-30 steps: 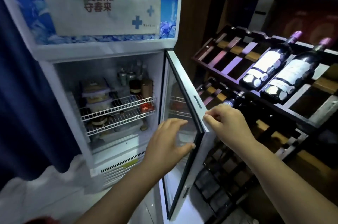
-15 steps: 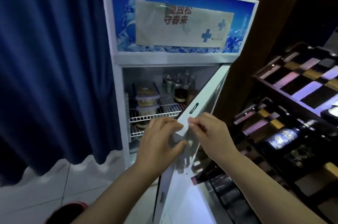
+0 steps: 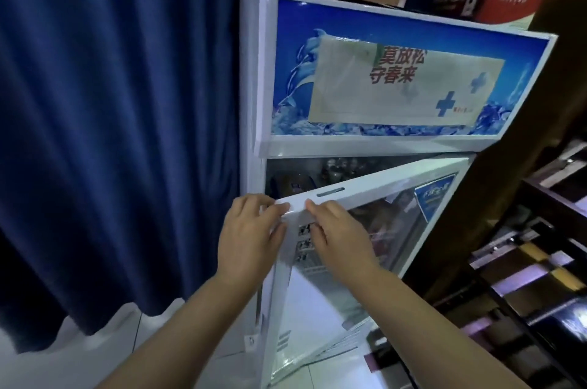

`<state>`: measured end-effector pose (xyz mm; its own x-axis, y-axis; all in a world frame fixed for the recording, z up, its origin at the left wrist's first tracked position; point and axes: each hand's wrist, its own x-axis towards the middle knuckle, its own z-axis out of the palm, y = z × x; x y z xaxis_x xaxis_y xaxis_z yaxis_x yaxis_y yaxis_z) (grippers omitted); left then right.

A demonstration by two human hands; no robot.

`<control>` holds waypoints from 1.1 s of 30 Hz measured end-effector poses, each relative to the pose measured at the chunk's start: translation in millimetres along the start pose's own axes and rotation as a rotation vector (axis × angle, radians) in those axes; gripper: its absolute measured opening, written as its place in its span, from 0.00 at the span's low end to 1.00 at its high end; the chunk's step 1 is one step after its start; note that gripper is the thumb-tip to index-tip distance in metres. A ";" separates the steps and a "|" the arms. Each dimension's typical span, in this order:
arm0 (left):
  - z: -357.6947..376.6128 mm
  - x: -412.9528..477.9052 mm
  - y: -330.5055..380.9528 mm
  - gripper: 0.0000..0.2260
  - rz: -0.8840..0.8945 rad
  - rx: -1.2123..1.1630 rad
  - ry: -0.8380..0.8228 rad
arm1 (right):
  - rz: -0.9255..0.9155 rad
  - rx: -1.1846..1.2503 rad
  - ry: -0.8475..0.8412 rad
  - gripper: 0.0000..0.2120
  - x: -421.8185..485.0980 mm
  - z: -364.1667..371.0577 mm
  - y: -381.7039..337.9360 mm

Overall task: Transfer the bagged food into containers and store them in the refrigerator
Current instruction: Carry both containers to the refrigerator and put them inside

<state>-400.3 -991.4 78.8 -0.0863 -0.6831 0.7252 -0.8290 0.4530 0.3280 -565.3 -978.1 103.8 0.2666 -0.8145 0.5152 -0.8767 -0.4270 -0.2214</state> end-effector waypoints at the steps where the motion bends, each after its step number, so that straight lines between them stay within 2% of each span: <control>1: 3.8 6.0 -7.6 0.13 -0.022 0.008 -0.004 | -0.003 -0.016 -0.023 0.20 8.1 5.5 2.1; 5: 18.8 29.4 -31.3 0.14 -0.078 0.020 0.026 | -0.054 -0.043 -0.046 0.21 38.1 18.7 11.9; 8: 28.4 45.5 -41.5 0.12 -0.104 0.050 0.047 | -0.135 -0.044 0.032 0.16 57.0 30.9 23.0; 11: 35.6 56.5 -48.1 0.09 -0.243 0.054 0.048 | -0.244 -0.057 0.071 0.12 73.7 42.2 37.0; 16: 50.9 71.6 -58.9 0.09 -0.419 0.081 0.052 | -0.389 -0.078 0.032 0.10 96.1 58.3 59.4; 23: 61.1 79.5 -61.3 0.06 -0.397 0.168 0.074 | -0.507 -0.078 0.064 0.04 113.9 75.3 76.6; 30: 64.5 79.3 -58.1 0.07 -0.444 0.196 0.063 | -0.580 -0.074 0.136 0.08 111.5 77.4 77.9; 33: 63.4 71.5 -56.4 0.06 -0.454 0.237 0.026 | -0.630 -0.060 0.097 0.06 107.5 82.8 73.2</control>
<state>-394.7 -1102.1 73.8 0.3226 -0.7647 0.5578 -0.8826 -0.0302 0.4691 -567.7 -1129.5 74.5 0.7028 -0.3741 0.6051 -0.5856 -0.7872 0.1933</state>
